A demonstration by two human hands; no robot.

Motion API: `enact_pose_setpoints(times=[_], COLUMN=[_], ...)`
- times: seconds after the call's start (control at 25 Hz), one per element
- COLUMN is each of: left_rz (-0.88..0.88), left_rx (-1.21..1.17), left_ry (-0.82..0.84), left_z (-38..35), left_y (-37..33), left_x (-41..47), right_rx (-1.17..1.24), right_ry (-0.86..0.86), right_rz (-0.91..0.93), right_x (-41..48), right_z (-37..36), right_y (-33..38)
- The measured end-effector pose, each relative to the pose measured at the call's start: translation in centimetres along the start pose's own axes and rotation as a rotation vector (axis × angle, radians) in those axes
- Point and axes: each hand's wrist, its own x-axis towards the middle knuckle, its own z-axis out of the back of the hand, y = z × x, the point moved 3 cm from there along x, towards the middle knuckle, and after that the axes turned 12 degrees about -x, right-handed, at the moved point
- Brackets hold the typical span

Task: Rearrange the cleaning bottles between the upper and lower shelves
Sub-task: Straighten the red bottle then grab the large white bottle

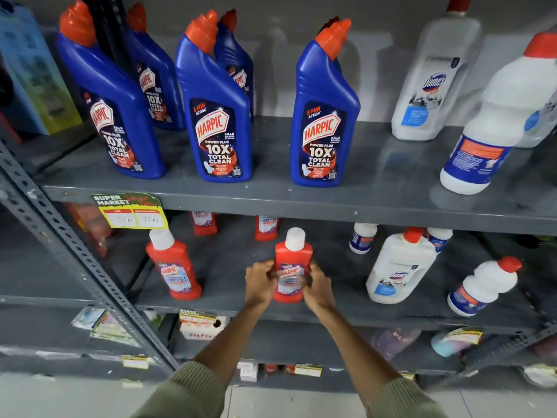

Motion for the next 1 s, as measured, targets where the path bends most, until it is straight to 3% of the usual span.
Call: enact_pose_setpoints(times=[0.16,0.4,0.52,0.64,0.72,0.8,1.0], left_rz=[-0.046,-0.028,0.010,-0.166,-0.407,-0.510,-0.220], left_rx=[-0.010,-0.052,-0.079,-0.183,-0.214,-0.226,-0.242], left_ry=[-0.099,-0.069,-0.238,-0.417,-0.333,-0.191,-0.047], left_z=[3.9,5.1,4.9,3.5,0.8,-3.1,-14.6], left_y=[1.9,3.2,3.3,1.8,-0.5,-3.0,-8.1], left_x=[0.4,0.7,-0.7,-4.4,-5.9,-6.0,-4.7], right_rx=[0.044,0.038,0.001,0.017,0.051,0.082,0.198], right_ry=[0.045,0.061,0.077,-0.064,-0.214,-0.370,-0.662], right_rz=[0.055,0.053,0.045,0.064,0.089,0.134,0.107], right_x=[0.0,0.3,-0.1,-0.8,-1.4,-1.9,-1.3], right_z=[-3.9,-5.8,-4.9,-2.0,0.9,4.2,13.7], right_y=[2.9,3.9,2.5,-0.4,-2.4,-4.7,-12.0])
